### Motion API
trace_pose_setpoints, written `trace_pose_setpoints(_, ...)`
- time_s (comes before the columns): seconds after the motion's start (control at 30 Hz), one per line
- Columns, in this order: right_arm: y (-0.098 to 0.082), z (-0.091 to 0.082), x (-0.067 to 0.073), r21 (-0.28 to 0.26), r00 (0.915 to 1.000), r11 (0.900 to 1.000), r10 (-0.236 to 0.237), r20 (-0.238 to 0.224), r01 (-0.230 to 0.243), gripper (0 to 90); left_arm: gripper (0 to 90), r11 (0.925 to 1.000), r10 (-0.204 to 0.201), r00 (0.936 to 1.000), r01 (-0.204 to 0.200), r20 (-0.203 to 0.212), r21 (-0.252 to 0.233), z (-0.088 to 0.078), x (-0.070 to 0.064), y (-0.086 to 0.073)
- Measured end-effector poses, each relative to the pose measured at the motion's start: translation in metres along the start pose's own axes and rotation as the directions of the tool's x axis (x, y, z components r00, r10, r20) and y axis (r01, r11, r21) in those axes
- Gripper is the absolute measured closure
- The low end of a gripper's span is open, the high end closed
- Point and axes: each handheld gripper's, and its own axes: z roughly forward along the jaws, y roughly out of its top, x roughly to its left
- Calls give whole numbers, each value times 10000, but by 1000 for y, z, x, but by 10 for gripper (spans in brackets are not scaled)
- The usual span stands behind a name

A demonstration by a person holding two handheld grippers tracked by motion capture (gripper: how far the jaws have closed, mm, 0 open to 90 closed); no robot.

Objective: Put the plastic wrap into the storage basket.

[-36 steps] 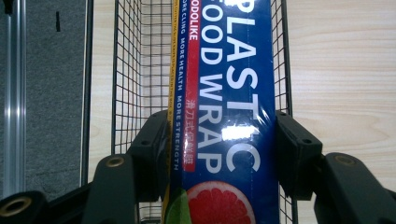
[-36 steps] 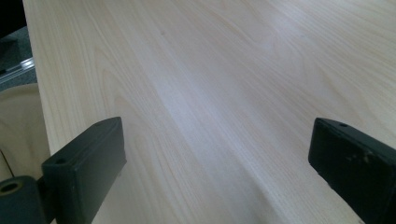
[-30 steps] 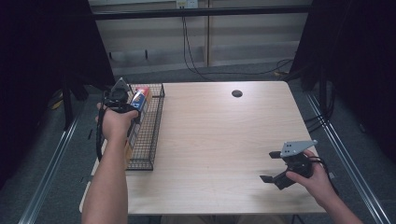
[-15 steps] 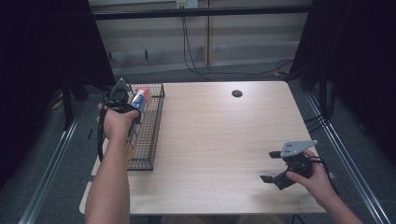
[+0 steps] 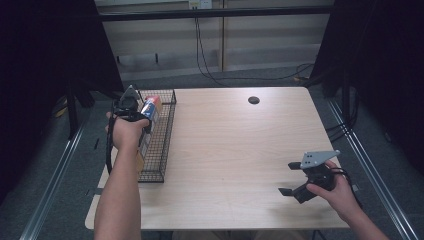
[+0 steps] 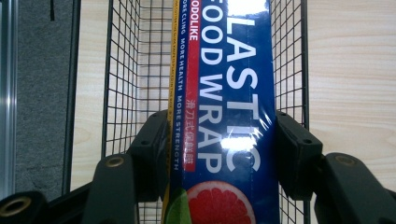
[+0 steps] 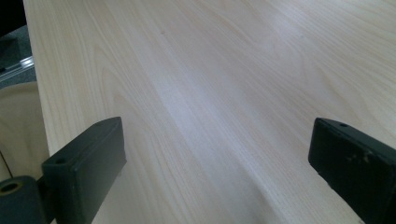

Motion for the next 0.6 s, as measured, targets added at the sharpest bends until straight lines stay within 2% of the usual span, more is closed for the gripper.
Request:
trace_pose_setpoints(0.27,-1,1,-1,69,10000,10000,3,-4,-3,37,444,9999,-91,10000,91,-2,81,8,1,0)
trace_pose_setpoints(0.4,-1,1,0,86,10000,10000,37,3,-37,37,443,9995,-312,9995,312,13,106,13,1,0)
trace_pose_setpoints(0.5,-2,2,-1,96,10000,9999,47,-14,-47,37,443,9997,-176,9998,175,29,162,16,3,0)
trace_pose_setpoints(0.6,-2,3,0,119,10000,9999,41,-26,-41,37,443,9993,-345,9994,345,32,168,18,2,1)
